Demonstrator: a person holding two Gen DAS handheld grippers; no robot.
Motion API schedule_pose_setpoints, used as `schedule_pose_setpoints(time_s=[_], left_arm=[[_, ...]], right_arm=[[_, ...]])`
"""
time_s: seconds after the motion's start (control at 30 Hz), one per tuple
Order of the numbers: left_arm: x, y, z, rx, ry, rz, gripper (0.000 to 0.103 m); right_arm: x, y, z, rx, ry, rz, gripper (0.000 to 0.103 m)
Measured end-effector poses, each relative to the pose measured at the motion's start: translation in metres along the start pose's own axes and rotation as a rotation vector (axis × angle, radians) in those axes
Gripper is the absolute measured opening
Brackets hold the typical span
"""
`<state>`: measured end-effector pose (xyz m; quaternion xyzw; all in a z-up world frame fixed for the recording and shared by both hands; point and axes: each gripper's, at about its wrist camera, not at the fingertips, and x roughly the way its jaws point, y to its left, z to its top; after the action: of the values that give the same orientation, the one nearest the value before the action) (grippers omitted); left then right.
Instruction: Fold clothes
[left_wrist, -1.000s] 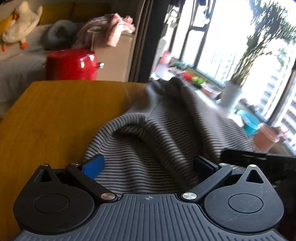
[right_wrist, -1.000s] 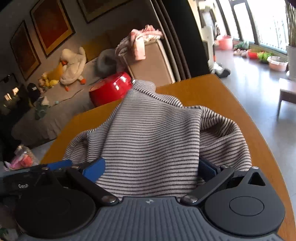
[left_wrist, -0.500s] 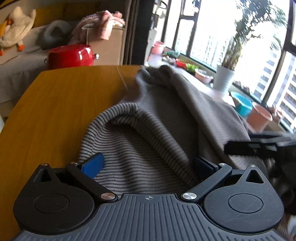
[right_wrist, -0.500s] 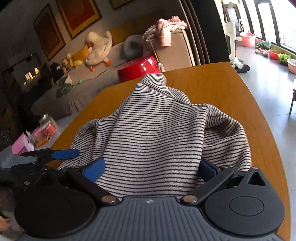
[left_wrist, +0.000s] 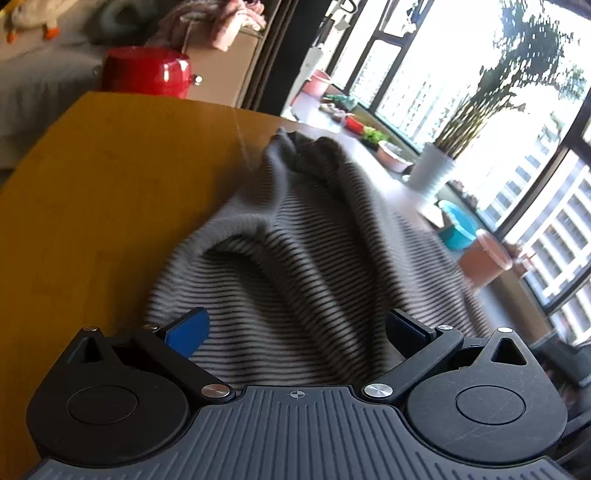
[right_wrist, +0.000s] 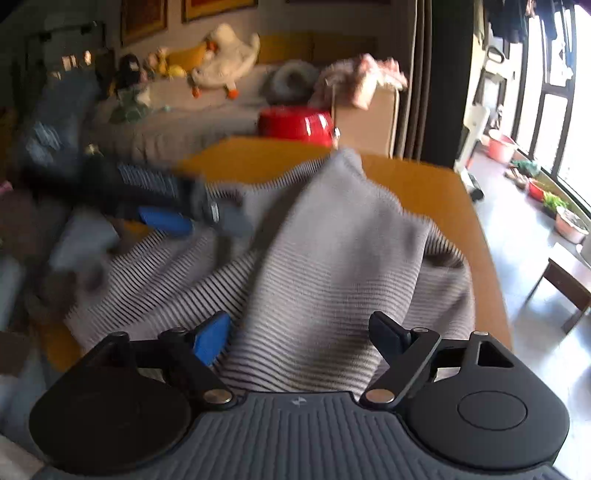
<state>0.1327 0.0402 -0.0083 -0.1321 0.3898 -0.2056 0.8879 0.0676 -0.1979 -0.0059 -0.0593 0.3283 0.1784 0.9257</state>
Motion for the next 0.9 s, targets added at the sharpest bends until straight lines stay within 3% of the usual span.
schedule_pose_setpoints(time_s=[0.03,0.07,0.13,0.27,0.4,0.53,0.67,0.73,0.77,0.8,0.9], left_arm=[[0.000,-0.001,0.001,0.000,0.000,-0.014,0.103],[0.001,-0.001,0.002,0.001,0.001,-0.027,0.103],[0.000,0.000,0.003,-0.004,0.009,-0.059,0.103],[0.008,0.010,0.011,-0.095,0.033,-0.125,0.103],[0.026,0.010,0.016,-0.135,0.006,-0.115,0.103],[0.039,-0.006,0.015,-0.041,-0.001,-0.063,0.103],[0.051,-0.020,0.021,0.002,0.005,-0.034,0.102],[0.054,-0.026,0.025,0.035,-0.014,0.008,0.068],[0.053,-0.028,0.023,0.057,-0.016,0.023,0.038],[0.050,-0.026,0.028,0.058,-0.025,0.020,0.022],[0.036,-0.006,0.060,0.035,-0.099,0.035,0.017]], right_arm=[[0.004,-0.003,0.003,0.005,-0.004,0.031,0.040],[0.008,-0.009,0.011,0.017,-0.001,0.061,0.008],[0.004,-0.028,0.033,0.039,-0.057,0.005,0.007],[-0.006,-0.087,0.064,0.208,-0.220,-0.138,0.007],[0.020,-0.112,0.049,0.352,-0.214,-0.079,0.008],[0.044,-0.103,0.022,0.346,-0.180,-0.037,0.008],[0.049,-0.105,0.026,0.334,-0.188,-0.030,0.011],[0.047,-0.110,0.024,0.343,-0.189,-0.024,0.011],[0.045,-0.112,0.023,0.349,-0.189,-0.022,0.011],[0.047,-0.113,0.024,0.353,-0.188,-0.021,0.011],[0.053,-0.115,0.030,0.346,-0.173,-0.033,0.011]])
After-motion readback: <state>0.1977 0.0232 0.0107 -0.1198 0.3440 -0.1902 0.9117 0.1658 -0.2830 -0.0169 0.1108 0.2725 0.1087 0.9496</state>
